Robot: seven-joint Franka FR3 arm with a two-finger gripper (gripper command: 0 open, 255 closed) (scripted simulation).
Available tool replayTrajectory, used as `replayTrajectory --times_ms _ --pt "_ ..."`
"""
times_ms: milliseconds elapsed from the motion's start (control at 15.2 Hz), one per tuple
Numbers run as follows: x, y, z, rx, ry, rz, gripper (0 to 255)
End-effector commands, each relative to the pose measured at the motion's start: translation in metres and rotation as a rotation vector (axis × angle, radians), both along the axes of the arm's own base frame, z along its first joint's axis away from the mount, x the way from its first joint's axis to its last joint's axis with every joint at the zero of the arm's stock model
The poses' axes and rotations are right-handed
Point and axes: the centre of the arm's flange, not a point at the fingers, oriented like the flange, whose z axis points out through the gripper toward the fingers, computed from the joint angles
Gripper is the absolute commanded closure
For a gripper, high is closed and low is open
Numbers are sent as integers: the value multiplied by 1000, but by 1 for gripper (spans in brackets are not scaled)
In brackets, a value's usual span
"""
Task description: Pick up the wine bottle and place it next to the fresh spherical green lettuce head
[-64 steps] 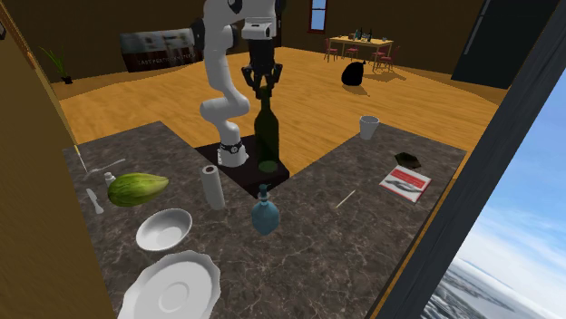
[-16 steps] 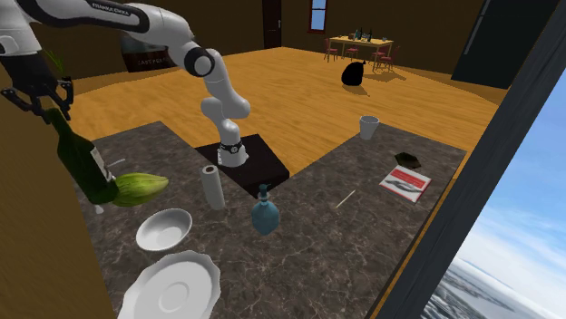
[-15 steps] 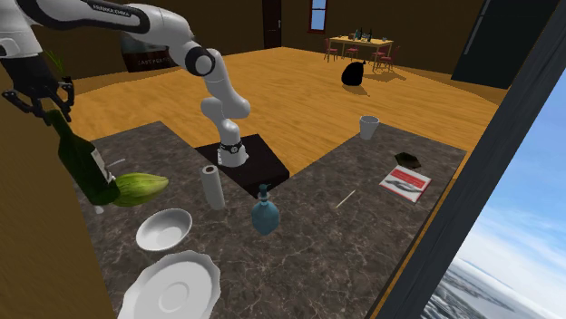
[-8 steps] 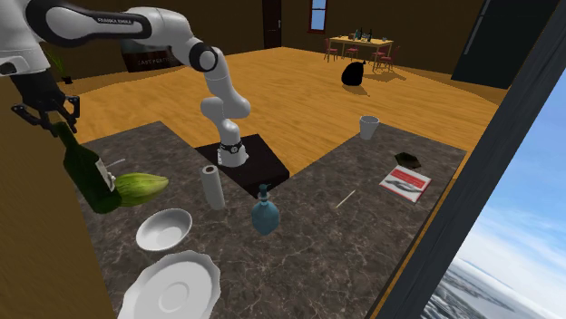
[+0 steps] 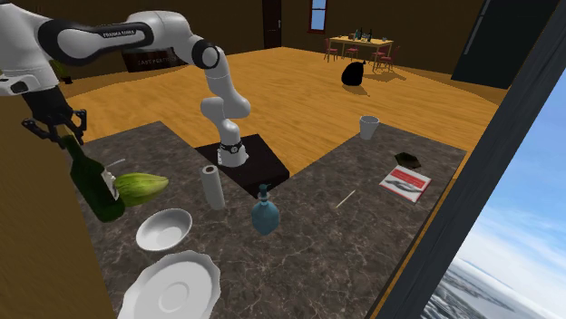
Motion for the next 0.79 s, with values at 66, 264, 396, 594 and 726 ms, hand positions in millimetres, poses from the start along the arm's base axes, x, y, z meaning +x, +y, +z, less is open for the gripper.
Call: replayTrajectory --times_ms 66,264,396,594,726 --pt "-1 1 -16 -1 0 0 255" --pt "-1 1 -32 -1 0 0 255" --pt "-1 1 -43 -1 0 0 255" --pt "-1 1 -59 -1 0 0 255" --pt "-1 1 -69 -1 0 0 255"
